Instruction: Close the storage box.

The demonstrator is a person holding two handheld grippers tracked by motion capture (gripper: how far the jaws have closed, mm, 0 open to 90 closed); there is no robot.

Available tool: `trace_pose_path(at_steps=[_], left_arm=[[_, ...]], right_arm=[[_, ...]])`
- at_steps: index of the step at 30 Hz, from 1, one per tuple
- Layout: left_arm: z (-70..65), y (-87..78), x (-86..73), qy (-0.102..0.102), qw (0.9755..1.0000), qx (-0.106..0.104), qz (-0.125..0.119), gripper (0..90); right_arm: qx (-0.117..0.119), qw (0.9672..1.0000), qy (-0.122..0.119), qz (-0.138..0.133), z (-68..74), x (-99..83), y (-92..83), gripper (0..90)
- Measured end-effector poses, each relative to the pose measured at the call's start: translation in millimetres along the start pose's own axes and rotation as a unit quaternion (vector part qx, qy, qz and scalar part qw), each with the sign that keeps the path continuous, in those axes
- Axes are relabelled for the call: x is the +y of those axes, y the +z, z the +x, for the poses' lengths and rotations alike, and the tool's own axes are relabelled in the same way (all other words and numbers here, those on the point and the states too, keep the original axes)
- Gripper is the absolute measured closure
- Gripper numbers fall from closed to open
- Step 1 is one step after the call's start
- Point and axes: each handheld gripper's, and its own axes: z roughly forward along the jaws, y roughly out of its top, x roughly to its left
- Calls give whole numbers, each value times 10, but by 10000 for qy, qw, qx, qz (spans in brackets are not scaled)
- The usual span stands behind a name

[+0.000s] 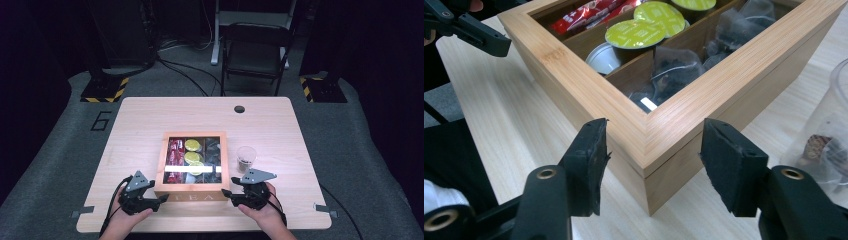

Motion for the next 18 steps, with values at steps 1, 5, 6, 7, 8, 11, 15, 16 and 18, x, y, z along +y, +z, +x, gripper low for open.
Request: trace_pose_path(at_steps=[1, 5, 6, 7, 8, 11, 15, 16, 18], left_arm=[[3, -14, 5, -39, 10000, 1, -35, 289], [51, -79, 26, -60, 9998, 41, -197, 301], [67, -88, 29, -71, 9997, 54, -244, 305], [82, -99, 31, -104, 9995, 47, -281, 304], [82, -99, 31, -104, 9995, 47, -281, 305], [141, -159, 39, -170, 9989, 85, -440, 318], [195, -213, 43, -219, 9982, 163, -540, 345], [214, -222, 41, -220, 9980, 182, -556, 348], [253, -241, 39, -244, 9981, 189, -537, 355]], right_arm=[[-1, 10000, -3, -17, -3, 2, -3, 430], [-79, 9999, 25, -100, -32, 10, -34, 425], [-102, 9999, 28, -86, -44, 14, -48, 424], [-153, 9998, 61, -141, -56, 19, -54, 424], [-153, 9998, 61, -141, -56, 19, -54, 424], [-282, 9993, 143, -212, -113, 23, -102, 424], [-390, 9988, 199, -235, -149, 23, -140, 425], [-412, 9988, 150, -239, -162, 24, -151, 425], [-451, 9985, 151, -270, -180, 24, -167, 425]])
